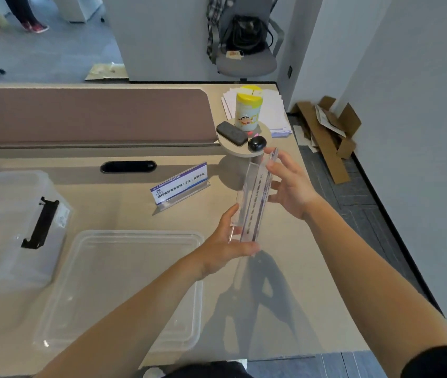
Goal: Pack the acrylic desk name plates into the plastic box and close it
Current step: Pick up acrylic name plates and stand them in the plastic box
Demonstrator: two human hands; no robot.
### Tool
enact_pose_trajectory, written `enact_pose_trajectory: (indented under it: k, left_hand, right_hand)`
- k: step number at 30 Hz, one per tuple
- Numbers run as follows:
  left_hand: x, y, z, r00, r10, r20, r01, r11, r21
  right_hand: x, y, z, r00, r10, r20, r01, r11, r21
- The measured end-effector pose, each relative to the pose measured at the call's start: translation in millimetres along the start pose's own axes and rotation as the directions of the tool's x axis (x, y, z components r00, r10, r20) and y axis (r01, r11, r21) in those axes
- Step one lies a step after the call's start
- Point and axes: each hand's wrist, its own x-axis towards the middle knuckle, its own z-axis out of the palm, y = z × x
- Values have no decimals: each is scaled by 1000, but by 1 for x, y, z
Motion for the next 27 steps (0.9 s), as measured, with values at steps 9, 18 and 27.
enact_pose_trajectory:
  k: [9,18,27]
  left_hand:
    - [-93,1,-88,986,147,-73,-156,979,-133]
    - [-177,-21,-173,978,192,-77,-202,967,-157]
    - [-217,-37,-238,905,361,-225,-205,834,512]
  right_hand:
    - [-18,-25,144,996,-40,75,56,976,-210]
    - [-32,-5,274,994,-3,113,36,956,-291]
    - [-5,1,338,980,9,198,30,980,-195]
